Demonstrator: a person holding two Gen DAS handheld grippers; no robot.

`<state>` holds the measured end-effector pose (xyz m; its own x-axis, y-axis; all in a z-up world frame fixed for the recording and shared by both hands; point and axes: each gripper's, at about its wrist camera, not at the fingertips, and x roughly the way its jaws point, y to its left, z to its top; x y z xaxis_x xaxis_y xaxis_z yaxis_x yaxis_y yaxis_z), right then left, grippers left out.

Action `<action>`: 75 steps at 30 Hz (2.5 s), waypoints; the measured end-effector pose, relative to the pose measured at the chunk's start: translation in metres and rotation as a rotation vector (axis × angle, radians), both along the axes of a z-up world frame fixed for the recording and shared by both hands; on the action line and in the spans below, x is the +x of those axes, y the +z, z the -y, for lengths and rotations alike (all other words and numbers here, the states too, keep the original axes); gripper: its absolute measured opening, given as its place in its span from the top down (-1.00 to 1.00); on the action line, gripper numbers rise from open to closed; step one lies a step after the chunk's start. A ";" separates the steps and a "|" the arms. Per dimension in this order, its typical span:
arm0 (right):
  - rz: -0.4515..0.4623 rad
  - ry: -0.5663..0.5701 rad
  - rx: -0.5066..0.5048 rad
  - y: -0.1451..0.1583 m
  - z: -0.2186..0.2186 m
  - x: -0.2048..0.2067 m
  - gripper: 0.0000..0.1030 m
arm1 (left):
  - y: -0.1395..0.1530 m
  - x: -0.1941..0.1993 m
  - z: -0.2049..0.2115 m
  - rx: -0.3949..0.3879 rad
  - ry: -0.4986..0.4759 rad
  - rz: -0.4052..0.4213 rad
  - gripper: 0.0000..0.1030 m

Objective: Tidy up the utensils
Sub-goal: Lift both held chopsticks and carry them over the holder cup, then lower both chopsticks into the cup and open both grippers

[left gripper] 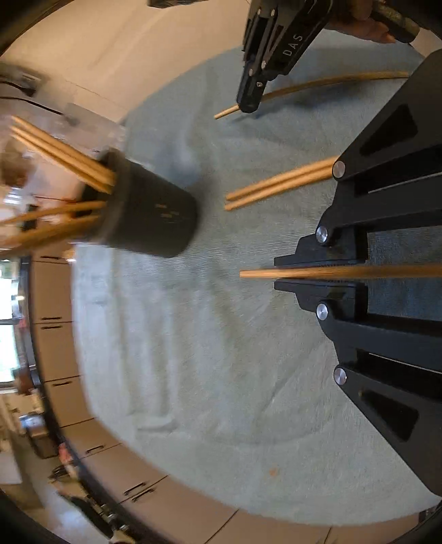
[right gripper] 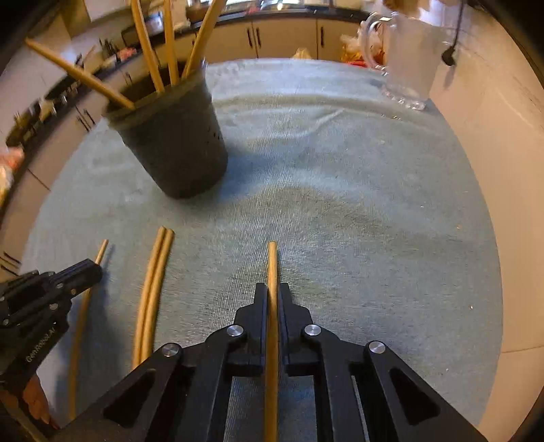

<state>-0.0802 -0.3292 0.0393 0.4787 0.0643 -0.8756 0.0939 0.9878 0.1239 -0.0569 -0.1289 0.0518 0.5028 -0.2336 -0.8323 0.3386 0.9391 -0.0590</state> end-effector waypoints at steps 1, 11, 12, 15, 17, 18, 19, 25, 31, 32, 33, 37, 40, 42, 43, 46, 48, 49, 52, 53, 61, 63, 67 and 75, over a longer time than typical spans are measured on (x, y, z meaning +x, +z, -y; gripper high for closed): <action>0.040 -0.006 0.012 0.010 0.003 -0.006 0.87 | 0.009 -0.004 -0.004 -0.012 0.003 0.026 0.90; 0.478 -0.080 0.076 0.102 0.014 -0.076 0.87 | 0.100 -0.049 -0.035 -0.181 0.068 0.338 0.89; 0.528 -0.088 0.076 0.109 0.011 -0.087 0.87 | 0.103 -0.058 -0.037 -0.191 0.077 0.374 0.90; 0.597 -0.091 0.047 0.115 -0.001 -0.115 0.87 | 0.101 -0.076 -0.038 -0.181 0.091 0.409 0.89; 0.602 -0.088 0.026 0.116 -0.008 -0.124 0.87 | 0.097 -0.087 -0.042 -0.174 0.087 0.398 0.89; 0.599 -0.083 0.021 0.116 -0.008 -0.128 0.87 | 0.095 -0.091 -0.043 -0.170 0.086 0.397 0.89; 0.597 -0.080 0.017 0.116 -0.007 -0.132 0.87 | 0.096 -0.096 -0.044 -0.164 0.087 0.404 0.89; 0.598 -0.055 -0.013 0.119 -0.013 -0.159 0.87 | 0.104 -0.122 -0.056 -0.179 0.086 0.433 0.89; 0.621 -0.067 0.025 0.124 -0.005 -0.172 0.87 | 0.112 -0.144 -0.064 -0.191 0.087 0.468 0.89; 0.623 -0.066 0.029 0.125 -0.004 -0.175 0.87 | 0.113 -0.147 -0.064 -0.195 0.086 0.471 0.89; 0.627 -0.065 0.033 0.127 -0.004 -0.177 0.87 | 0.114 -0.149 -0.065 -0.196 0.084 0.473 0.89; 0.645 -0.064 0.044 0.131 -0.004 -0.184 0.87 | 0.118 -0.154 -0.066 -0.203 0.080 0.473 0.89; 0.656 -0.060 0.050 0.134 -0.002 -0.183 0.87 | 0.121 -0.153 -0.069 -0.217 0.078 0.462 0.89; 0.658 -0.055 0.054 0.136 -0.002 -0.180 0.87 | 0.124 -0.152 -0.071 -0.229 0.077 0.454 0.89; 0.657 -0.053 0.057 0.137 -0.003 -0.177 0.87 | 0.125 -0.151 -0.072 -0.233 0.076 0.453 0.89; 0.652 -0.048 0.069 0.138 -0.001 -0.169 0.87 | 0.130 -0.148 -0.075 -0.249 0.072 0.454 0.89; 0.649 -0.047 0.074 0.138 -0.001 -0.165 0.87 | 0.135 -0.145 -0.076 -0.262 0.066 0.452 0.89; 0.649 -0.046 0.077 0.140 0.000 -0.161 0.87 | 0.139 -0.142 -0.077 -0.267 0.062 0.455 0.89; 0.652 -0.041 0.079 0.145 0.001 -0.151 0.87 | 0.150 -0.134 -0.076 -0.272 0.052 0.471 0.89; 0.657 -0.039 0.080 0.149 0.001 -0.146 0.87 | 0.155 -0.130 -0.077 -0.277 0.048 0.476 0.89; 0.748 -0.034 0.082 0.192 0.002 -0.107 0.87 | 0.206 -0.080 -0.060 -0.333 0.012 0.512 0.89; 0.786 -0.037 0.080 0.206 0.000 -0.091 0.87 | 0.221 -0.064 -0.048 -0.335 0.010 0.547 0.89; 0.830 -0.047 0.079 0.222 -0.005 -0.062 0.87 | 0.238 -0.028 -0.025 -0.329 0.030 0.575 0.89; 0.863 -0.092 0.059 0.223 -0.007 0.003 0.87 | 0.228 0.048 0.013 -0.333 0.051 0.515 0.89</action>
